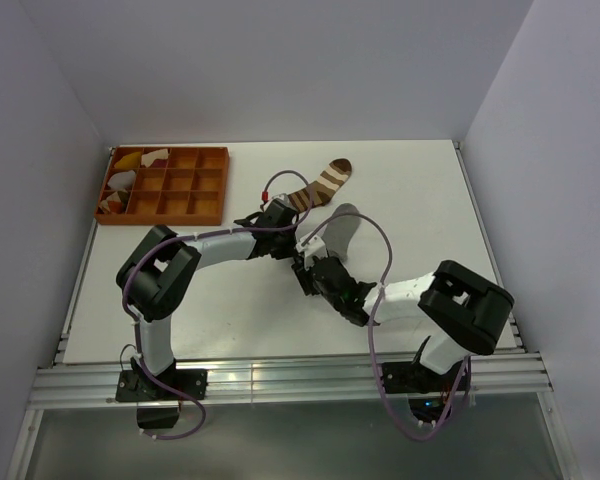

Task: Roll the socks
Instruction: Roll the sock at the center of the board.

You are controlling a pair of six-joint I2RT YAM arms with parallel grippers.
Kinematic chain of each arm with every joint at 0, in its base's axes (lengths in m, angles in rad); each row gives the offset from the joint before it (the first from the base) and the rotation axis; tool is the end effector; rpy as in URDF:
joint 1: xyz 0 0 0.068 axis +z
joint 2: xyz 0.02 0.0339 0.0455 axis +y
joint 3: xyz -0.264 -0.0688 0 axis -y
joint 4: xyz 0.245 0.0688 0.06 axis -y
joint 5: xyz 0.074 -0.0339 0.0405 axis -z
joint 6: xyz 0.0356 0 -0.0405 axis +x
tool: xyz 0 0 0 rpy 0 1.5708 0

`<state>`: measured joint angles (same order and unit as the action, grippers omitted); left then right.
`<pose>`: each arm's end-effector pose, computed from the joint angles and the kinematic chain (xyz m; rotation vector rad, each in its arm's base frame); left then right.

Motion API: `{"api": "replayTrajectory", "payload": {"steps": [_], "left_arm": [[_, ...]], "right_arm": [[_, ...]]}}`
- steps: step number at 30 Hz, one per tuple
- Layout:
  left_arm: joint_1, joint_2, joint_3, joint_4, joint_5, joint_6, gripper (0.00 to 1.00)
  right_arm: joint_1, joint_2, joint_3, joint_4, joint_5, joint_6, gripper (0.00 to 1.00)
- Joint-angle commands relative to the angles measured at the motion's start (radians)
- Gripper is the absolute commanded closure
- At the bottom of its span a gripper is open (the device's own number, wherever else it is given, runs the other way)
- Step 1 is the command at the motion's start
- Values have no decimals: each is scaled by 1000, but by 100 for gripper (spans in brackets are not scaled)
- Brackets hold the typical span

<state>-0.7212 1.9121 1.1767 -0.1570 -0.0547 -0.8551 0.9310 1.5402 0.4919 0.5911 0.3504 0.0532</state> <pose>0.3010 -0.2620 0.1571 -0.1961 2.5555 -0.5917 0.1785 0.2194 0.1476 -0.6494 1.9011 0.2758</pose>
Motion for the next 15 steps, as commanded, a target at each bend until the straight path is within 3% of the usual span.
{"api": "replayTrajectory", "payload": {"steps": [1,10,15], "left_arm": [[-1,24,-9,-44,24,11,100],[-1,22,-6,-46,30,10,100],[-3,22,-6,-46,33,8,100]], "right_arm": [[19,27,34,64,47,-39,44],[43,103,71,49,65,-70,48],[57,144,89,33,99,-64,55]]}}
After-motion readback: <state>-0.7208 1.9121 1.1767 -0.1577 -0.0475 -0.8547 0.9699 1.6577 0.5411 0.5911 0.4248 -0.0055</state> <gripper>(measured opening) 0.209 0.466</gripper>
